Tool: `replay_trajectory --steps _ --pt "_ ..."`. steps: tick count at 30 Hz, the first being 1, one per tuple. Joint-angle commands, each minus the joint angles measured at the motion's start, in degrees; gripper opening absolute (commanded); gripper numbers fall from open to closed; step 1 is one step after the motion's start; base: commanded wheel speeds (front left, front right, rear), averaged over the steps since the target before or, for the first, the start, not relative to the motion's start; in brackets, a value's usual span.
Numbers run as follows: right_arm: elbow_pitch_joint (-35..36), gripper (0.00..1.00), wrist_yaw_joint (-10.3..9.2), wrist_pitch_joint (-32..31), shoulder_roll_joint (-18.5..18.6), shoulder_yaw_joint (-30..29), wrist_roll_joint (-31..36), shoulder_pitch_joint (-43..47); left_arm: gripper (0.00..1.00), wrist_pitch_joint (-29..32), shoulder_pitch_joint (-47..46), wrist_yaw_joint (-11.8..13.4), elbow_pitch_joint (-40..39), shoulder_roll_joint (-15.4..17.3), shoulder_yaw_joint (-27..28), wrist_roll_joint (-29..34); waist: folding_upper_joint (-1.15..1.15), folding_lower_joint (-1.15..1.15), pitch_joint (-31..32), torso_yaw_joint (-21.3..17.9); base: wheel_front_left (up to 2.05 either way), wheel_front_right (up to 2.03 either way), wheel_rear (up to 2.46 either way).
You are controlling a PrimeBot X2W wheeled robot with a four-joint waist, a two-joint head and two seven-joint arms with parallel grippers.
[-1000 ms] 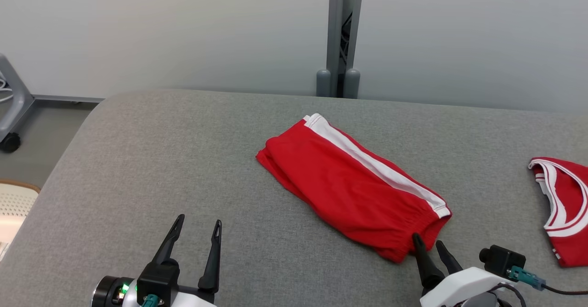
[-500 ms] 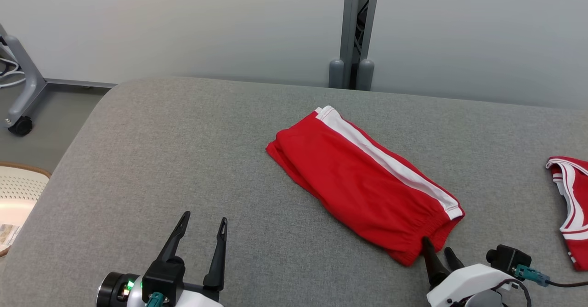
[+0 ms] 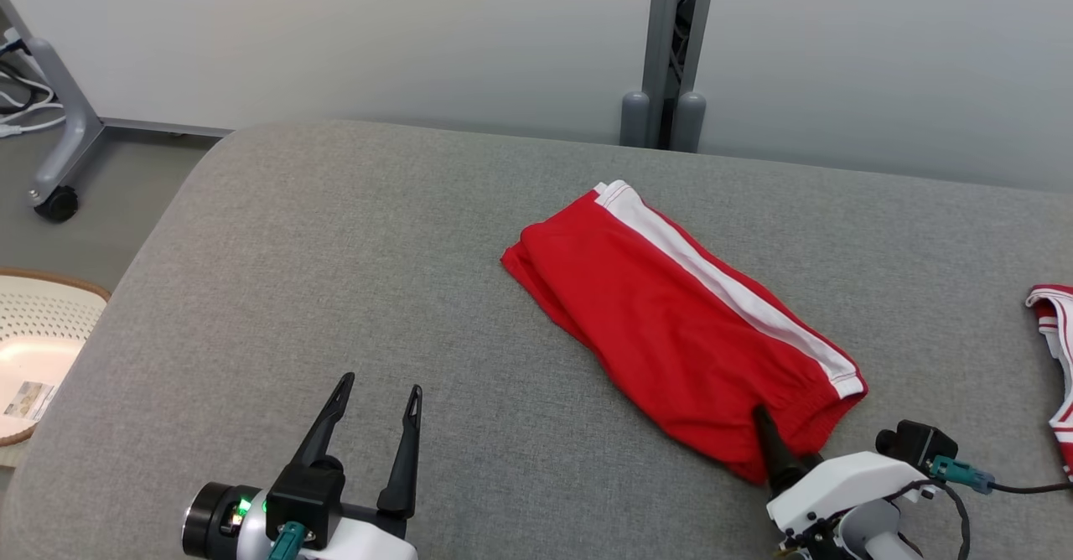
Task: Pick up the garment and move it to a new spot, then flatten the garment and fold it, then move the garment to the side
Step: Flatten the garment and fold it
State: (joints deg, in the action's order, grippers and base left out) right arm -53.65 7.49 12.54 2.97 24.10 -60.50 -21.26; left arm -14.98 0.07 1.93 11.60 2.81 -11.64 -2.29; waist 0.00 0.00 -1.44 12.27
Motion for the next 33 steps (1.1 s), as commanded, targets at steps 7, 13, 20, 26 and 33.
replay_trajectory --steps 7,13,20,26,33 --pt "-1.2 1.00 -0.01 -0.1 -0.1 1.5 -4.4 -2.7 1.00 -0.2 -1.7 0.1 -0.2 0.2 0.3 0.0 0.00 0.00 -1.6 1.4 0.00 0.00 0.00" --pt "-2.2 1.00 0.05 0.3 -0.2 3.2 -6.3 -4.5 1.00 -0.2 -2.1 0.3 -0.4 0.2 0.1 0.0 0.00 0.00 -2.7 2.1 0.00 0.00 0.00" --pt "-3.0 0.00 0.04 0.9 1.0 6.0 -6.2 -4.9 1.00 -0.2 -2.7 0.5 0.0 0.2 0.2 -0.1 0.00 0.00 -2.8 2.0 0.00 0.00 0.00" --pt "-1.7 0.00 -0.02 -0.9 5.2 10.3 -5.0 -5.8 1.00 -0.2 -2.7 0.7 0.4 0.2 -0.6 -0.7 0.00 0.00 -2.1 1.7 0.00 0.00 0.00" --pt "0.5 0.00 -0.02 -5.4 12.0 15.4 -3.7 -7.8 1.00 -0.2 -2.7 0.9 0.9 0.2 -1.7 -1.1 0.00 0.00 -1.8 1.7 0.00 0.00 0.00"
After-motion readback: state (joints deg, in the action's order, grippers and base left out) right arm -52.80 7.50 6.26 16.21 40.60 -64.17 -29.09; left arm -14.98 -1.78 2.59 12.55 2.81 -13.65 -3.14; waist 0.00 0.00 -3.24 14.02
